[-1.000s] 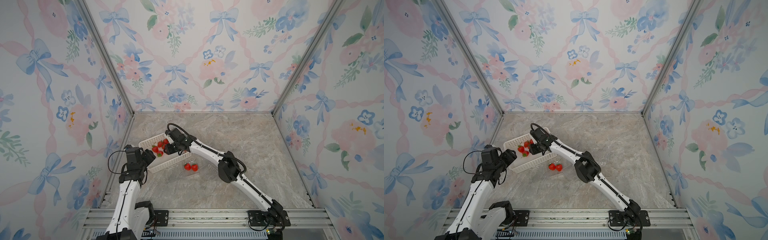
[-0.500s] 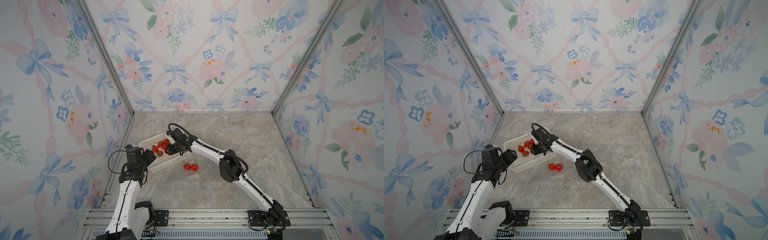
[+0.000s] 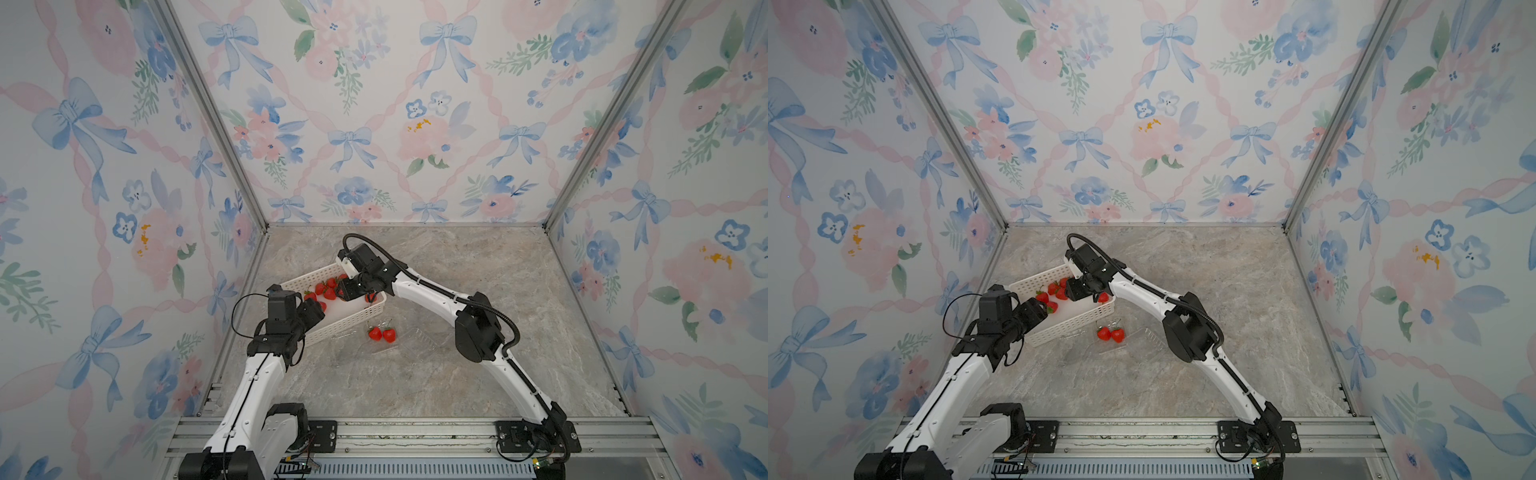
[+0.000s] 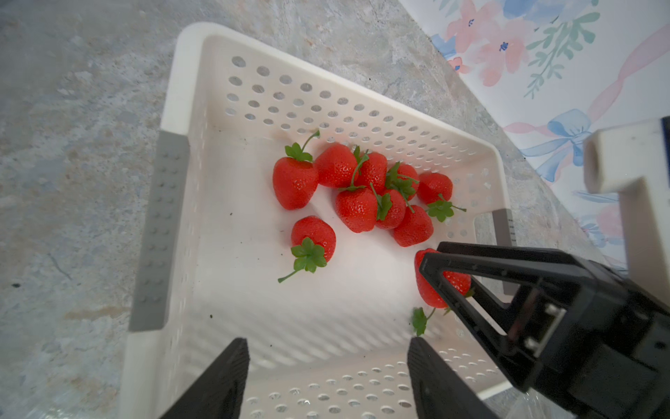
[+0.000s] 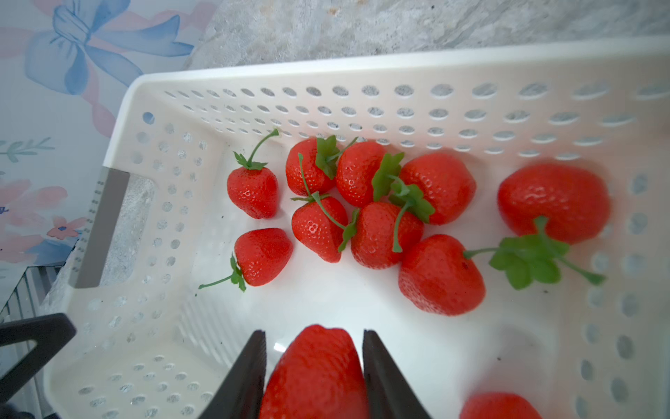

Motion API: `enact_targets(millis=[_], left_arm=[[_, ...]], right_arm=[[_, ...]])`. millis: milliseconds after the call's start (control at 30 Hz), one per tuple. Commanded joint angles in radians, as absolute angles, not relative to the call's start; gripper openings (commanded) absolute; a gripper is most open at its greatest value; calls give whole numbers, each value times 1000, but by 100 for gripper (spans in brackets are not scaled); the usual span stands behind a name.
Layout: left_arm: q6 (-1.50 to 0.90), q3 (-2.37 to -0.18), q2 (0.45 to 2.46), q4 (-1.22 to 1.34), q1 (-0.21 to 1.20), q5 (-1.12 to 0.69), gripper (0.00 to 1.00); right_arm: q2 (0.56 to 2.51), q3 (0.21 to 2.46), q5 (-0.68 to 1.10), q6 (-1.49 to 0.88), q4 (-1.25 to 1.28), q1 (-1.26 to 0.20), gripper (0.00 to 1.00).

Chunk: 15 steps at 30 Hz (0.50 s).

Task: Pack strawberries into containers
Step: Pick up the strawberry from the basket, then place the strawberry in the packing box.

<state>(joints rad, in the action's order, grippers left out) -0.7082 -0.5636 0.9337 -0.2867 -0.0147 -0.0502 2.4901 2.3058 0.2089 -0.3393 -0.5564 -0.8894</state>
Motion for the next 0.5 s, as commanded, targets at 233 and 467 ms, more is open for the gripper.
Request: enact_targets(millis=[233, 467], left_arm=[[-724, -620, 962, -291, 80, -17, 72], [-762, -618, 990, -292, 206, 27, 71]], right_arm=[[2205, 1986, 164, -322, -440, -878, 19], [1980, 1636, 117, -367, -327, -884, 20]])
